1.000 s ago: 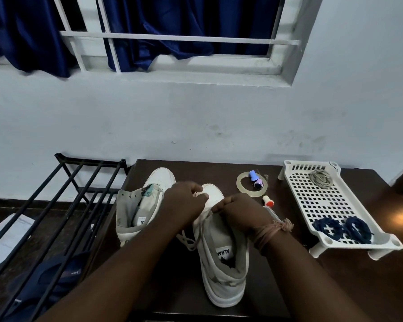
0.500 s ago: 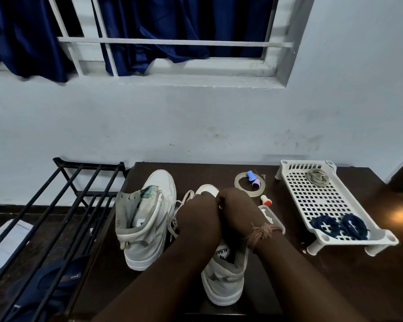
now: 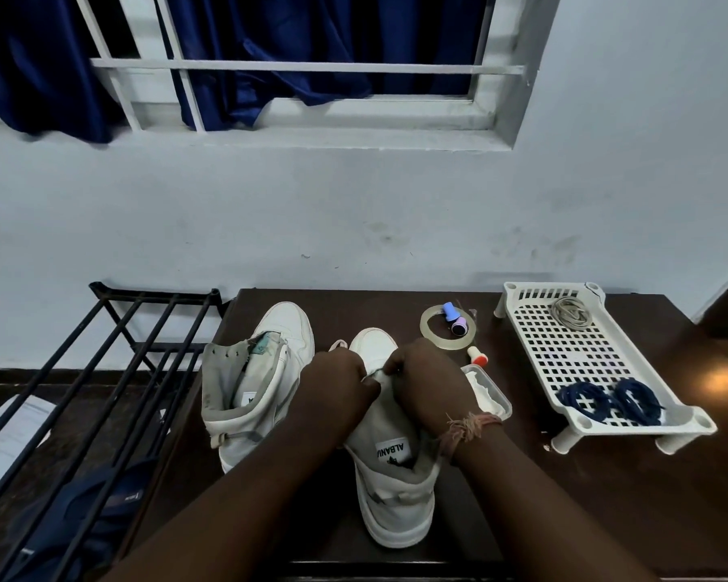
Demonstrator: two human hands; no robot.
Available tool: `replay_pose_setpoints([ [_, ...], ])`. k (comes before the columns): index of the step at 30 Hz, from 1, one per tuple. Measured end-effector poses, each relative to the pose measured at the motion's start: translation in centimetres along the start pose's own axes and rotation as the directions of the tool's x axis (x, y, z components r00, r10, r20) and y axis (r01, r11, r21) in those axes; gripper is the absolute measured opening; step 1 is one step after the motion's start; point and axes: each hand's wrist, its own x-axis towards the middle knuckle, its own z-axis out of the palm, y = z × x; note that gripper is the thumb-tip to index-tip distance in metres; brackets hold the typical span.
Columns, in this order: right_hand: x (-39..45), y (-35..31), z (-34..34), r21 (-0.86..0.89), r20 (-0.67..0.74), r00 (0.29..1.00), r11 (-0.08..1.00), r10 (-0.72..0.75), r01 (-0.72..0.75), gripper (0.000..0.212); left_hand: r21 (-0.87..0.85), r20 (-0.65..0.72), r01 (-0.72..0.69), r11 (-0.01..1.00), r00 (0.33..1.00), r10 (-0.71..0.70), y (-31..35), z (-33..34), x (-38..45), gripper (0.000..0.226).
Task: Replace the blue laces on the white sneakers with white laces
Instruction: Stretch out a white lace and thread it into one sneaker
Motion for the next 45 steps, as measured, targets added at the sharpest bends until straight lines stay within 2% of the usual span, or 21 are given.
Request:
replay_pose_setpoints([
  [3, -0.1, 0.5, 0.9, 0.057, -0.064, 0.998, 0.998, 0.014, -0.011, 0.025, -0.137, 0.066, 0.048, 0.989, 0.997, -0.039, -0.8, 0.2, 0.2, 0.024],
  [6, 0.2, 0.7, 1.3, 0.070, -0.109, 0.994, 0.998, 0.002, 0.005, 0.014, -0.201, 0.110, 0.066, 0.977, 0.993, -0.045, -1.4, 0.2, 0.5, 0.019],
  [11, 0.1, 0.2, 1.9, 0.024, -0.141, 0.990, 0.999, -0.031, 0.035, 0.011, -0.231, 0.131, 0.063, 0.971, 0.991, -0.033, -1.6, 0.3, 0.6, 0.026],
  [17, 0.1, -0.1, 2.0, -0.075, -0.087, 0.990, 0.992, -0.110, 0.103, 0.017, -0.251, 0.149, 0.109, 0.962, 0.986, -0.073, -1.6, -0.2, 0.5, 0.030],
  [21, -0.5, -0.7, 0.3, -0.195, -0.127, 0.991, 0.981, -0.041, 0.016, 0.016, -0.193, 0.103, 0.139, 0.971, 0.987, -0.121, -1.1, -0.6, 0.1, 0.021],
  [23, -0.5, -0.5, -1.6, -0.124, -0.186, 0.983, 0.992, 0.004, -0.028, 0.011, -0.189, 0.060, 0.156, 0.969, 0.987, -0.148, -1.0, -0.7, -0.1, 0.016],
  [25, -0.2, 0.5, -3.6, 0.160, -0.248, 0.962, 0.984, 0.111, -0.072, 0.007, -0.222, 0.070, 0.171, 0.960, 0.985, -0.160, -1.0, -0.8, -0.1, 0.020],
  [26, 0.0, 1.0, -4.6, 0.410, -0.273, 0.936, 0.907, 0.221, -0.095, 0.008, -0.243, 0.093, 0.177, 0.954, 0.983, -0.159, -1.0, -1.0, -0.2, 0.024],
  [27, 0.1, 1.4, -5.3, 0.673, -0.252, 0.905, 0.734, 0.344, -0.091, 0.009, -0.258, 0.120, 0.181, 0.949, 0.981, -0.155, -0.9, -1.1, -0.3, 0.027],
  [28, 0.0, 1.4, -5.8, 0.872, -0.178, 0.882, 0.486, 0.436, -0.064, 0.011, -0.260, 0.139, 0.181, 0.949, 0.979, -0.149, -0.8, -1.3, -0.4, 0.030],
  [29, 0.0, 1.5, -5.9, 0.958, -0.104, 0.877, 0.283, 0.470, -0.038, 0.012, -0.252, 0.145, 0.178, 0.951, 0.979, -0.144, -0.6, -1.5, -0.5, 0.030],
  [30, -0.1, 1.5, -5.6, 0.977, -0.075, 0.879, 0.211, 0.471, -0.029, 0.013, -0.239, 0.140, 0.178, 0.955, 0.979, -0.147, -0.5, -1.6, -0.6, 0.028],
  [31, -0.1, 1.5, -5.1, 0.956, -0.104, 0.880, 0.290, 0.463, -0.039, 0.012, -0.223, 0.126, 0.183, 0.957, 0.979, -0.158, -0.4, -1.7, -0.8, 0.025],
  [33, 0.0, 2.0, -3.3, 0.776, -0.212, 0.908, 0.627, 0.362, -0.070, 0.008, -0.184, 0.114, 0.193, 0.964, 0.978, -0.174, -0.2, -1.8, -1.0, 0.019],
  [35, -0.1, 1.8, -1.9, 0.476, -0.169, 0.973, 0.878, 0.158, -0.060, 0.011, -0.173, 0.147, 0.191, 0.966, 0.975, -0.166, -0.1, -1.7, -0.9, 0.022],
  [36, 0.0, 1.4, -1.2, 0.318, -0.117, 0.991, 0.948, 0.067, -0.027, 0.015, -0.196, 0.166, 0.203, 0.959, 0.971, -0.171, -0.2, -1.7, -0.9, 0.023],
  [38, -0.1, 0.5, -0.7, 0.136, -0.045, 0.998, 0.990, 0.053, -0.046, 0.022, -0.251, 0.199, 0.233, 0.940, 0.962, -0.185, -0.5, -1.6, -0.8, 0.022],
  [41, 0.0, -0.2, -1.0, -0.059, -0.069, 0.996, 0.997, 0.053, -0.057, 0.013, -0.256, 0.212, 0.219, 0.942, 0.963, -0.167, -0.6, -1.5, -0.7, 0.021],
  [43, 0.0, 0.2, -1.7, -0.056, -0.089, 0.994, 0.996, 0.059, -0.064, 0.008, -0.246, 0.222, 0.215, 0.945, 0.962, -0.161, -0.7, -1.5, -0.7, 0.021],
  [45, 0.0, 0.9, -3.0, -0.021, -0.105, 0.990, 0.995, 0.096, -0.098, 0.012, -0.248, 0.247, 0.234, 0.940, 0.954, -0.172, -0.8, -1.5, -0.7, 0.023],
])
